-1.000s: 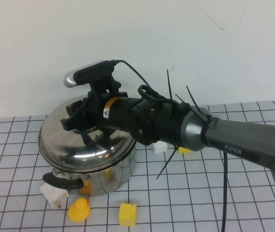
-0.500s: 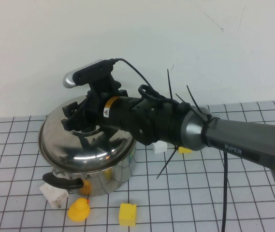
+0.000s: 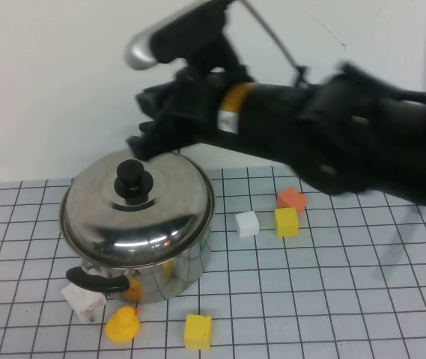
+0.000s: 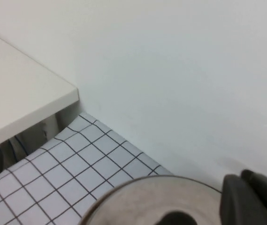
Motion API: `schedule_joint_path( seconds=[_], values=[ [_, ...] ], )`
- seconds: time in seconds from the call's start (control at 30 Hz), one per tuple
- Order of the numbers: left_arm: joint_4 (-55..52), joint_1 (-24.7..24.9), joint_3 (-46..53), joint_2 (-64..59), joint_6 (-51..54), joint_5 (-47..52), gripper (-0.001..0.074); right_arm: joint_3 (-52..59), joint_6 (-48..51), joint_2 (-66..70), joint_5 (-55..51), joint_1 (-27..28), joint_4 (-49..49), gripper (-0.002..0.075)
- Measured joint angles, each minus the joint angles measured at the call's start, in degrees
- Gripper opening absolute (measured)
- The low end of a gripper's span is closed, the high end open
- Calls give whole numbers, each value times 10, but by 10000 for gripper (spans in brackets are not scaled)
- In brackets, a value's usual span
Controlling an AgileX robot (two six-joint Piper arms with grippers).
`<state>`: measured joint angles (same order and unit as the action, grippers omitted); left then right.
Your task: Cover the pot
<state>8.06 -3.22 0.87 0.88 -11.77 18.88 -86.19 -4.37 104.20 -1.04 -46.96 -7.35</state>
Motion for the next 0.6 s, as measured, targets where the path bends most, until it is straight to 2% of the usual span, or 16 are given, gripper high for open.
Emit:
schedule_joint_path(
  seconds=[0.13, 0.23, 0.47, 0.6],
  values=[
    [0, 0, 0, 0, 0, 0, -3, 137, -1, -124, 25, 0, -31, 6],
    [0, 0, 0, 0, 0, 0, -3, 214, -1, -222, 6, 0, -61, 0],
    [0, 0, 0, 0, 0, 0, -3, 346, 1, -472, -144, 0, -92, -1],
    [0, 0, 0, 0, 0, 0, -3, 432, 6, -599, -170, 0, -132, -2]
  ],
)
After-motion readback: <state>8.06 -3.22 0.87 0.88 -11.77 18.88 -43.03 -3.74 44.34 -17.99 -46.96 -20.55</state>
